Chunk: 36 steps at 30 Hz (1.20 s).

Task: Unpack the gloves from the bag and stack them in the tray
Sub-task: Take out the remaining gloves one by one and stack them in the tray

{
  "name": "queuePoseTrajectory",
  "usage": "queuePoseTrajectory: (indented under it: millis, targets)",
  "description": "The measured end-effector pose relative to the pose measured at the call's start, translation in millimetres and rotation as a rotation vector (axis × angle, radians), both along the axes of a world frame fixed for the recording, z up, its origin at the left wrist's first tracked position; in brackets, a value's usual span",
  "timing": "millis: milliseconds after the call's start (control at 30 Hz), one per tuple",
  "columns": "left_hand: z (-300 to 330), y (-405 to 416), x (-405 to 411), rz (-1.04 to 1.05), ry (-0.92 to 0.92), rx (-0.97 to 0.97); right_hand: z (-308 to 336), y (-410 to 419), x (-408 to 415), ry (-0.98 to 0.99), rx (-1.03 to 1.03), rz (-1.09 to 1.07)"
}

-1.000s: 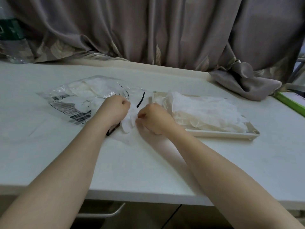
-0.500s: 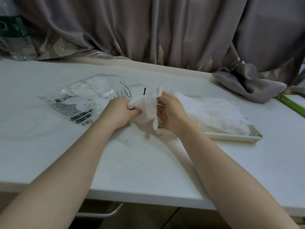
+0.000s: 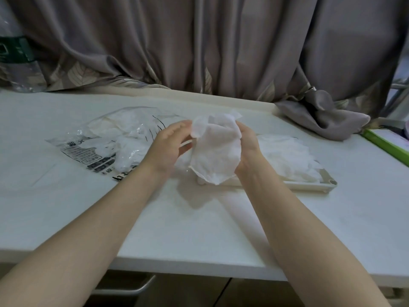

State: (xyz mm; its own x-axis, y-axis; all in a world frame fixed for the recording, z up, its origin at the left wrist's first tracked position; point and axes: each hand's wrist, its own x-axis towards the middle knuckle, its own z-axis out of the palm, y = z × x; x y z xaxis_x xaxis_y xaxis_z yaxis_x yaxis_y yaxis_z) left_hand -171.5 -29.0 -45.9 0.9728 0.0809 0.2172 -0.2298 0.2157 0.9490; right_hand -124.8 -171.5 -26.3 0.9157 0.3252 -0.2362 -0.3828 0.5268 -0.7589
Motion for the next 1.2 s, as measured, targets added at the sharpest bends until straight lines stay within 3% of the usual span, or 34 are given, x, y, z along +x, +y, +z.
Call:
queuePoseTrajectory:
  millis: [100,267,467,700,800,867,967,1033,1200]
  targets:
    - [4,-8,-2,-0.099,0.158,-0.091,0,-12,0,-0.051,0.017,0.011]
    - [17,-27,-16,-0.443,0.247,0.065,3,-36,-6,-0.108,-0.008,-0.062]
    - [27,-43,-16,-0.456,0.176,0.147,32,-78,-16,-0.159,0.097,-0.012]
    - [33,-51,-9,-0.350,0.166,0.126,25,-125,-14,-0.107,-0.400,-0.188]
    - [38,-50,-6,-0.324,0.130,0.239,28,-128,-18,-0.232,-0.645,-0.261]
    - [47,-50,-3,-0.342,0.078,0.380,37,-125,-23,-0.463,-0.765,-0.197]
    - [65,-55,-3,-0.428,0.067,0.507,52,-117,-30,-0.766,-0.823,0.190]
    - [77,-60,-2,-0.493,0.088,0.552,56,-110,-30,-0.767,-0.778,0.392]
    - [93,-61,6,-0.577,0.137,0.692,60,-117,-24,-0.740,-0.862,0.448]
